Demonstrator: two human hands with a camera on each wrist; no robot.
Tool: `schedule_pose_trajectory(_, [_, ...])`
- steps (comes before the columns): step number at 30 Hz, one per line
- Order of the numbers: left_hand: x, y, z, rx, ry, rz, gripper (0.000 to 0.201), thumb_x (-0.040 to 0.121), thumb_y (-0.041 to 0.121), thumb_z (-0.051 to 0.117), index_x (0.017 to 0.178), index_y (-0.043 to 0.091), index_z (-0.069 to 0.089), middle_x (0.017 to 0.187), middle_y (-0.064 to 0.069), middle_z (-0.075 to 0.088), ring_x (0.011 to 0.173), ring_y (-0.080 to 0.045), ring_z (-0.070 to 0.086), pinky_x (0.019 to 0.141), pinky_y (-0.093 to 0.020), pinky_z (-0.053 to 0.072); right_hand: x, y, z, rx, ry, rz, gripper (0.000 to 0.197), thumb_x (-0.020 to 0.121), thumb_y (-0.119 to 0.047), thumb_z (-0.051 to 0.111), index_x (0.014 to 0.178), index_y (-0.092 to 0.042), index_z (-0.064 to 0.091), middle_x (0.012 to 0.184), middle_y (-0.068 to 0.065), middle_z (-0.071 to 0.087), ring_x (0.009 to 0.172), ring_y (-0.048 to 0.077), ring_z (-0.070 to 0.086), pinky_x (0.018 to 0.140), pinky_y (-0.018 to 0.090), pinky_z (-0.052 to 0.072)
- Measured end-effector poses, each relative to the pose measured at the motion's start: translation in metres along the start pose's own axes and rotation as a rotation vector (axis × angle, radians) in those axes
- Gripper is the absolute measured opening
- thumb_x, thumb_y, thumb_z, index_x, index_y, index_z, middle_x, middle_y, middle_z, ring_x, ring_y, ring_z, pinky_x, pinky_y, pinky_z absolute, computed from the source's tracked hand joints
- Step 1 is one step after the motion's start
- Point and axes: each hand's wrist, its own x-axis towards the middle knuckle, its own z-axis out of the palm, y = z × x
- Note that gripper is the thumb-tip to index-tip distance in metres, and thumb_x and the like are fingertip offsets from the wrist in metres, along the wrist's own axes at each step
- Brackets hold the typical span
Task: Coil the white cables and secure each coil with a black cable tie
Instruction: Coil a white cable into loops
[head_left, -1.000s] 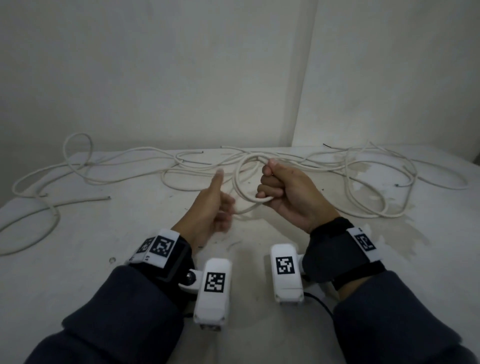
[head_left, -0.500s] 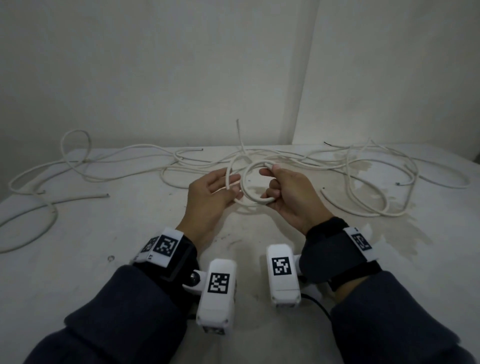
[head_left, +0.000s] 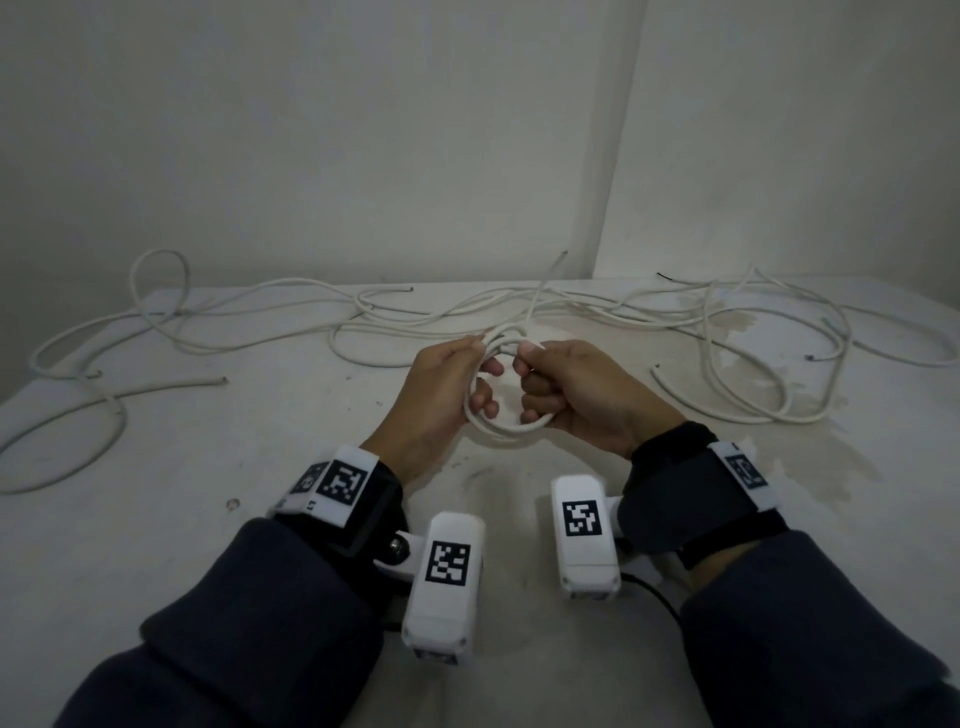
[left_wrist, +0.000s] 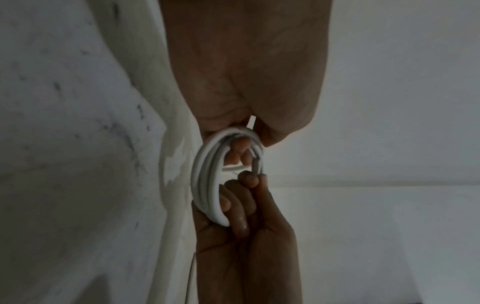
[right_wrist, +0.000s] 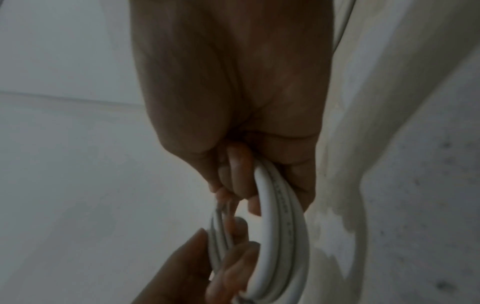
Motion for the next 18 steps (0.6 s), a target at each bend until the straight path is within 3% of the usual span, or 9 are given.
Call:
schedule_pose_trajectory(4, [-0.002, 0.003, -0.002, 0.227, -0.047, 0.059, 0.041, 0.102, 0.022, 0.040, 0.064, 0.011, 0.046, 0.053, 0.002, 0.035, 0.037, -0.008, 0.032, 0.044, -0.024, 0.044, -0.005, -0.004, 0.003, -0.071, -0.125, 0.018, 0.032, 0.103, -0.020, 0.037, 0.074, -0.011, 0.049, 0.047, -0.009, 0.029, 0.039, 0.005, 0.026, 0.058, 0.026, 0.043])
schedule_pose_trajectory(9, [0.000, 0.017, -0.004, 0.448, -0.101, 0.029, 0.043, 0.103, 0.023, 0.034, 0.066, 0.008, 0.048, 0.046, 0.006, 0.039, 0.034, -0.010, 0.040, 0.050, -0.031, 0.055, -0.007, -0.004, 0.003, -0.132, -0.177, 0.002, 0.033, 0.104, -0.020, 0.037, 0.075, -0.011, 0.049, 0.051, -0.008, 0.028, 0.040, 0.006, 0.026, 0.065, 0.033, 0.038])
schedule_pose_trajectory(12, [-0.001, 0.023, -0.006, 0.406, -0.143, -0.042, 0.040, 0.101, 0.020, 0.034, 0.065, 0.006, 0.044, 0.052, -0.002, 0.036, 0.036, -0.017, 0.041, 0.050, -0.032, 0.055, -0.008, -0.006, 0.003, -0.193, -0.190, -0.004, 0.031, 0.103, -0.021, 0.039, 0.076, -0.011, 0.051, 0.052, -0.008, 0.030, 0.042, 0.007, 0.028, 0.068, 0.034, 0.039])
schedule_pose_trajectory(16, [-0.002, 0.024, -0.008, 0.377, -0.232, -0.068, 0.039, 0.101, 0.035, 0.042, 0.072, 0.011, 0.053, 0.053, 0.003, 0.031, 0.037, -0.012, 0.037, 0.051, -0.029, 0.052, -0.013, -0.012, 0.006, -0.214, -0.126, -0.023, 0.010, 0.100, -0.019, 0.046, 0.097, -0.010, 0.047, 0.050, -0.008, 0.036, 0.043, 0.008, 0.034, 0.062, 0.028, 0.048])
schedule_pose_trajectory(18, [-0.002, 0.023, -0.008, 0.375, -0.250, -0.049, 0.038, 0.100, 0.036, 0.042, 0.070, 0.013, 0.048, 0.053, 0.003, 0.030, 0.037, -0.009, 0.035, 0.051, -0.029, 0.053, -0.012, -0.011, 0.004, -0.181, -0.093, -0.027, 0.022, 0.097, -0.013, 0.054, 0.114, -0.017, 0.040, 0.050, -0.006, 0.038, 0.043, 0.009, 0.035, 0.063, 0.032, 0.049])
